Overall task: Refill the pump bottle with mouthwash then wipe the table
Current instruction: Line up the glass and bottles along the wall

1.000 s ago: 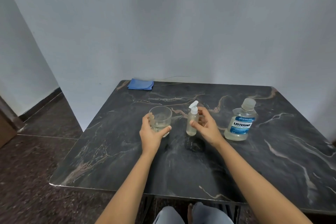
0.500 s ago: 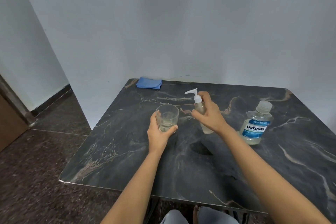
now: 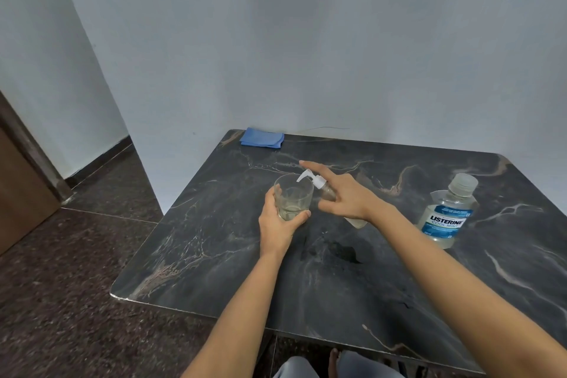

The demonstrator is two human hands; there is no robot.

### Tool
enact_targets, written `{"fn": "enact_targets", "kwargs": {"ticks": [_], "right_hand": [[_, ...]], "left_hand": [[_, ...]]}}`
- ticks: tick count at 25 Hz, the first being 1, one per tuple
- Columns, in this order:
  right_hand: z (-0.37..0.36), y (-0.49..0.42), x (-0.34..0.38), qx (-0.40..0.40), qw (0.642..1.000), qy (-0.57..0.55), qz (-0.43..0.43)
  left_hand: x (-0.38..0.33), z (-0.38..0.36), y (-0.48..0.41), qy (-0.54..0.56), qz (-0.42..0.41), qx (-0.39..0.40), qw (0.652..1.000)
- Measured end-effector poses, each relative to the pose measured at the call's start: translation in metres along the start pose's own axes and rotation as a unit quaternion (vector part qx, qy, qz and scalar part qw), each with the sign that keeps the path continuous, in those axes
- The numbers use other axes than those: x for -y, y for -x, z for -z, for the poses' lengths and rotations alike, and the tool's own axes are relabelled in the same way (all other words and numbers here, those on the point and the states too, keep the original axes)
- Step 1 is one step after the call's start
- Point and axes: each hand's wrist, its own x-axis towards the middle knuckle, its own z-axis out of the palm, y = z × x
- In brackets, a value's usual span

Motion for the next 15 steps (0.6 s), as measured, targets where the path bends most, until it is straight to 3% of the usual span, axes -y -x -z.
{"fn": "enact_targets", "kwargs": {"ticks": [15], "right_hand": [[-0.016,-0.008,0.000,-0.035,0.999,0.026,0.010]], "left_hand": [[0.000,0.000,0.000,-0.004,0.001,-0.003,1.000]]}}
